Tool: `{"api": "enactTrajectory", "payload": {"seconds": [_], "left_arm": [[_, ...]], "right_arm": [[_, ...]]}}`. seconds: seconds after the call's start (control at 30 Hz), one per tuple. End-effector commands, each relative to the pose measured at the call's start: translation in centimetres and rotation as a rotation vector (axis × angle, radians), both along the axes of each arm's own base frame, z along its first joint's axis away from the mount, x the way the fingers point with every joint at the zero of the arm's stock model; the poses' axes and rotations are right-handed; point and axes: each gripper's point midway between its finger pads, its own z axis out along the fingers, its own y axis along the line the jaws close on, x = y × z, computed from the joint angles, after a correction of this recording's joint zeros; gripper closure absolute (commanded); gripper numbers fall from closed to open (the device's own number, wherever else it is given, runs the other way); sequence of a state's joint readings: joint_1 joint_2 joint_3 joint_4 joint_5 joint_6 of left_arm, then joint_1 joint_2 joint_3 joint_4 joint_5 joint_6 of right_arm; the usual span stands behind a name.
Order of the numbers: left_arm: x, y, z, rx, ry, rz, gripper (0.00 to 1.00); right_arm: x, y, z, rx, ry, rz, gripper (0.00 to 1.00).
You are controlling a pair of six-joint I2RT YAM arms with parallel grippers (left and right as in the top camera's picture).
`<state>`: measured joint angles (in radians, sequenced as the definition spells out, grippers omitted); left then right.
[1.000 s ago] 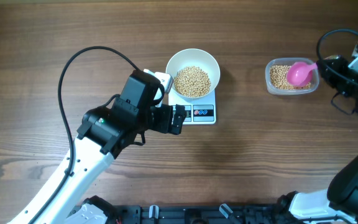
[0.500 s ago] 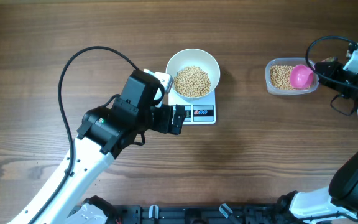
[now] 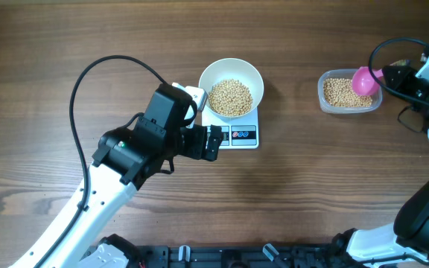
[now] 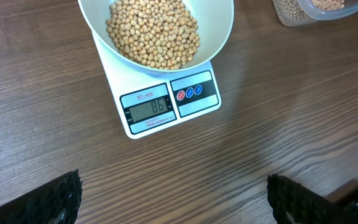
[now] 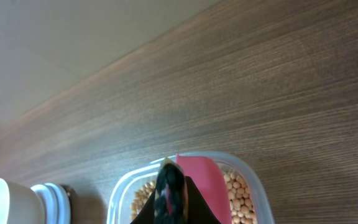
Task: Scoop item into bowl and weigh 150g on scale
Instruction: 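Dig the pink scoop down into the soybeans with the right gripper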
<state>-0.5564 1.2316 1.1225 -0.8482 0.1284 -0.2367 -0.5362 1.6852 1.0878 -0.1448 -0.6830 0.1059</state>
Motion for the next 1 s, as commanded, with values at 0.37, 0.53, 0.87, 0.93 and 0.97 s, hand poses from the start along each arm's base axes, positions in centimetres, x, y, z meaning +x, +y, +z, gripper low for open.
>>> {"api": "enactTrajectory", "payload": {"seconds": [0.37, 0.53, 0.87, 0.93, 0.97], "left_arm": [[-0.1, 0.1, -0.2, 0.017, -0.009, -0.016, 0.0], [-0.1, 0.1, -0.2, 0.017, -0.009, -0.016, 0.0], [-0.1, 0.1, -0.2, 0.017, -0.009, -0.016, 0.0], [-0.1, 0.1, -0.2, 0.017, -0.009, -0.016, 0.0], [-0.1, 0.1, -0.2, 0.017, -0.009, -0.016, 0.0]], "right_arm": [[2.4, 5.5, -0.2, 0.014, 0.022, 0.064, 0.96], [1.8, 5.1, -1.6, -0.016, 0.093, 0.022, 0.96], [0.4, 4.8, -3.3, -0.315, 0.093, 0.218, 0.96], [0.1, 4.9, -3.6, -0.306, 0.111, 0.222, 0.96], [-0.1, 5.0, -3.8, -0.3, 0.123, 0.225, 0.96]]}}
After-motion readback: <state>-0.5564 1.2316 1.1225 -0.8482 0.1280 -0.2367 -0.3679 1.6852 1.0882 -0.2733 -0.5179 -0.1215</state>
